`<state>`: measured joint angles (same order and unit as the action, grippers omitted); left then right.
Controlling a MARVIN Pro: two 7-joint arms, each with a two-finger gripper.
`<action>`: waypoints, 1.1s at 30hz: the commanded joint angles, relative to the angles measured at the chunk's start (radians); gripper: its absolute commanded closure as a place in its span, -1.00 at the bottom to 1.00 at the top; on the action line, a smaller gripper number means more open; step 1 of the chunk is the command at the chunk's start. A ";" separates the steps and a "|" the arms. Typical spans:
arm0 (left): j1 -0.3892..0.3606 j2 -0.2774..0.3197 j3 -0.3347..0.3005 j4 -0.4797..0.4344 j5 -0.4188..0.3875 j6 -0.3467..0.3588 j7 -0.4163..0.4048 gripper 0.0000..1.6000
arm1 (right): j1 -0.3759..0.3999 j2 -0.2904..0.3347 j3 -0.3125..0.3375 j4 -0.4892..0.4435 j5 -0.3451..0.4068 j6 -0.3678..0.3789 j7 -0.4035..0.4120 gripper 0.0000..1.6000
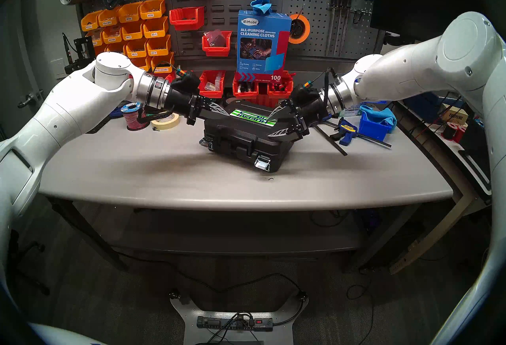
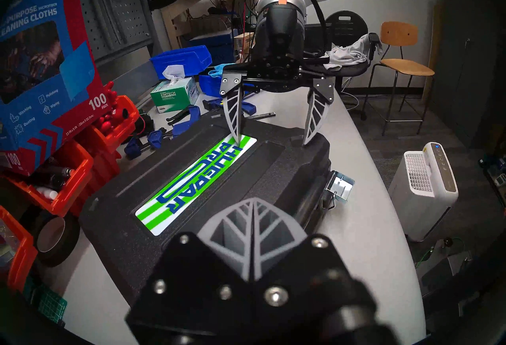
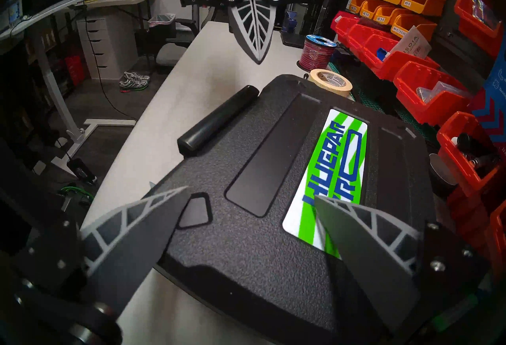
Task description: Open the tool box
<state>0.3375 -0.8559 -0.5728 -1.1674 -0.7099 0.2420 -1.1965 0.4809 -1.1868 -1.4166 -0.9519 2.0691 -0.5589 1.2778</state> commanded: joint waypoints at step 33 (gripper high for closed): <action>0.076 0.123 -0.097 -0.035 -0.093 -0.146 -0.065 1.00 | 0.054 -0.176 -0.067 -0.038 -0.053 0.052 0.010 -1.00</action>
<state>0.4231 -0.7273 -0.6510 -1.2029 -0.7862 0.1016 -1.2672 0.5349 -1.3412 -1.4479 -0.9768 2.0555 -0.5002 1.3074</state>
